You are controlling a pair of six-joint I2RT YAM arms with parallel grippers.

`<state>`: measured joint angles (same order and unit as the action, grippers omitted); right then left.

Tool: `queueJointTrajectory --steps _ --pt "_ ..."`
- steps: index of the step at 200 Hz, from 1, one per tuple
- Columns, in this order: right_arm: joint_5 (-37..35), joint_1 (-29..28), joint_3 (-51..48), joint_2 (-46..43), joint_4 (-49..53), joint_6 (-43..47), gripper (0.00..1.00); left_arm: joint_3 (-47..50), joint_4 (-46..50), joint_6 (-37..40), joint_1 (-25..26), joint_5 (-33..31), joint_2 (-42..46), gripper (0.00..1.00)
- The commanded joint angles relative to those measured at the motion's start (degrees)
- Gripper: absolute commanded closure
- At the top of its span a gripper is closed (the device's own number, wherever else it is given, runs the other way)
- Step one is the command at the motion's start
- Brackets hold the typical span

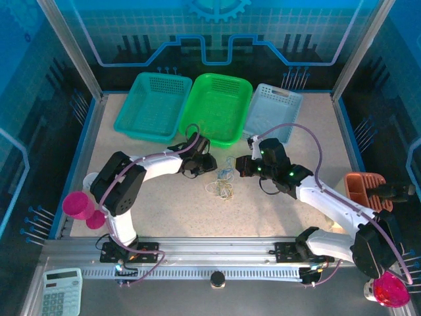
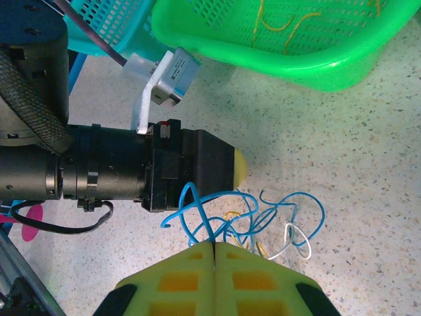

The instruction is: Untangle the cables

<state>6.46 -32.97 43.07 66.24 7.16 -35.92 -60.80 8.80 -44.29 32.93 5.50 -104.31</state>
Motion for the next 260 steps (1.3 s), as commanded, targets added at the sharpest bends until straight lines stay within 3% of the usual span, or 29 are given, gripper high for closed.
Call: queueJointTrajectory --steps 1,16,52,149,189,205,260 --pt "-0.5 -0.5 -0.8 -1.4 -0.9 0.6 1.0 -2.3 1.1 0.9 0.5 -1.4 -0.6 0.88" --pt "-0.9 -0.5 -1.3 -1.9 -0.8 0.4 1.0 -2.8 1.8 1.7 0.5 -1.9 -0.2 1.0" --pt "-2.0 0.3 -3.9 -3.1 -1.4 -0.7 1.0 -4.1 4.9 5.0 0.2 -2.6 3.7 1.0" --pt "-9.2 5.4 -16.2 -2.4 -4.9 -4.9 1.0 -5.9 15.0 12.3 -1.9 -4.0 25.0 1.0" --pt "-4.9 5.7 -16.7 -0.5 -7.1 -3.3 1.0 -6.9 12.1 10.2 -2.6 -0.5 30.4 1.0" --pt "-2.3 5.3 -15.0 0.8 -6.4 -1.9 0.78 -7.7 10.0 8.8 -2.7 1.8 31.7 1.0" --pt "-0.5 4.9 -11.6 -1.3 -3.1 -0.6 0.47 -12.7 7.3 5.4 -2.5 9.7 32.5 1.0"
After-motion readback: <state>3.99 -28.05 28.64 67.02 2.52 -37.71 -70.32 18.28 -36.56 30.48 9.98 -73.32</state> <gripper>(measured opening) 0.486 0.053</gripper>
